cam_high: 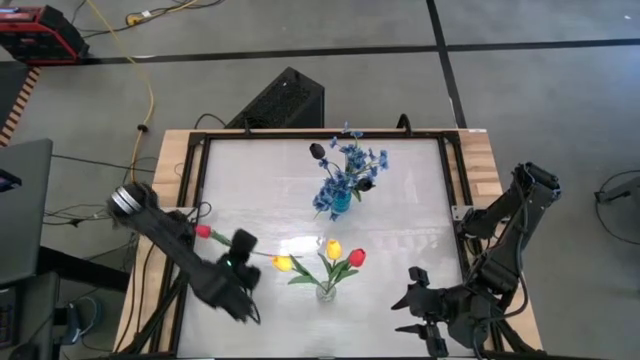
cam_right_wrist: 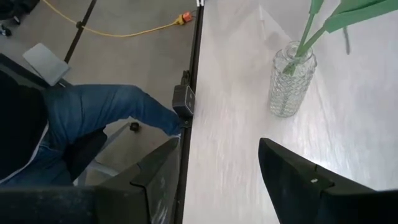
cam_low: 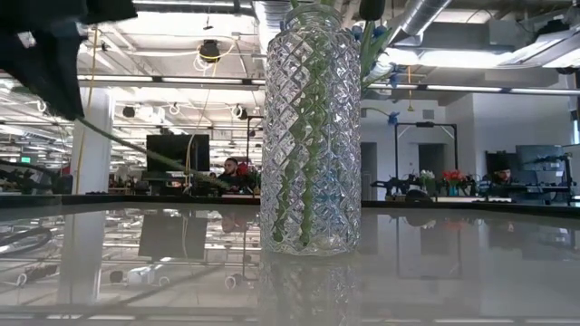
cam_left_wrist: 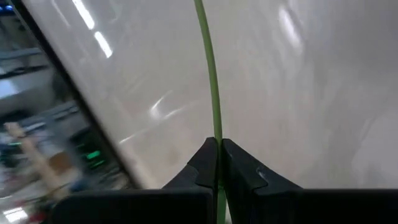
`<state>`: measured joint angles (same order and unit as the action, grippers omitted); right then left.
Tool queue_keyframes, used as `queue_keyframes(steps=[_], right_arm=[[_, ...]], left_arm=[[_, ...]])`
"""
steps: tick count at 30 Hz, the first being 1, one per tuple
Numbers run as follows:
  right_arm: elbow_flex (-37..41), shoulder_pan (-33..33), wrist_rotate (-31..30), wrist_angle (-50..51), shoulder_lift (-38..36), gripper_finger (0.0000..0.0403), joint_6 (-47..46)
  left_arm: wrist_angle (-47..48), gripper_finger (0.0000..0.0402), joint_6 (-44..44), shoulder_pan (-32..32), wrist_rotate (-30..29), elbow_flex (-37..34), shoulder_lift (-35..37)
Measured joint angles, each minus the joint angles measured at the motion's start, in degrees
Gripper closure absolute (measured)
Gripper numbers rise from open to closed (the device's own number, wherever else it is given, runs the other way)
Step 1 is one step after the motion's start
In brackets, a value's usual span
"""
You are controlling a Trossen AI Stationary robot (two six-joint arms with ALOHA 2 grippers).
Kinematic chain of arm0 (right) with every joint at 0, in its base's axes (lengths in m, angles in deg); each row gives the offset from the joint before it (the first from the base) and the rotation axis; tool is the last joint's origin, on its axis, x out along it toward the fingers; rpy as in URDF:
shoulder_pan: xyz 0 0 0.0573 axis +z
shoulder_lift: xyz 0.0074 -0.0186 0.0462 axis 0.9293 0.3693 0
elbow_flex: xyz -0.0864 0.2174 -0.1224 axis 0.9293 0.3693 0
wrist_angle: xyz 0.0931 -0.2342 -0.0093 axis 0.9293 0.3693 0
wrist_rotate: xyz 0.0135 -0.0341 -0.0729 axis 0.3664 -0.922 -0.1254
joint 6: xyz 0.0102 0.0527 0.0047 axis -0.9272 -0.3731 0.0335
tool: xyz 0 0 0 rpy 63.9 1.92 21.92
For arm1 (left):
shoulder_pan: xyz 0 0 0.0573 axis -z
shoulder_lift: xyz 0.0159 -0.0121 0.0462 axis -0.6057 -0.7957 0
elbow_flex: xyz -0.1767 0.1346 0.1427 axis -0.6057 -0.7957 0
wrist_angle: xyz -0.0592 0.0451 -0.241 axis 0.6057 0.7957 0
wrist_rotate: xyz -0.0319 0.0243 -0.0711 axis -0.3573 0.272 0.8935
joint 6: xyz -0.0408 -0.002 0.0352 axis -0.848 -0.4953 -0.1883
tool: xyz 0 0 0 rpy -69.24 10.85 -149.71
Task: Sort flowers into vase by color
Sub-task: Put the red flower into the transparent vase
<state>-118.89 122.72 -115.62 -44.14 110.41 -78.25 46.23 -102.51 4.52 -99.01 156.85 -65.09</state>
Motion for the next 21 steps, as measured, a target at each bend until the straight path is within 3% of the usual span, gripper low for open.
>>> queue_keyframes(steps=[8,12,17,21], right_arm=[[0.0,0.4,0.0,0.0,0.0,0.0159,0.0],[0.0,0.2,-0.2,0.0,0.0,0.0159,0.4],[0.0,-0.7,-0.7,0.1,0.0,0.0159,0.5],[0.0,-1.4,-0.7,0.1,0.0,0.0159,0.5]], left_arm=[[-29.0,0.0401,-2.5,-4.7,-0.8,-25.4,30.8],[-40.7,0.0401,1.0,-7.2,2.3,-34.4,43.1],[-46.9,0.0401,8.8,-7.9,5.7,-39.9,50.2],[-47.1,0.0386,8.1,-7.9,3.1,-39.4,50.7]])
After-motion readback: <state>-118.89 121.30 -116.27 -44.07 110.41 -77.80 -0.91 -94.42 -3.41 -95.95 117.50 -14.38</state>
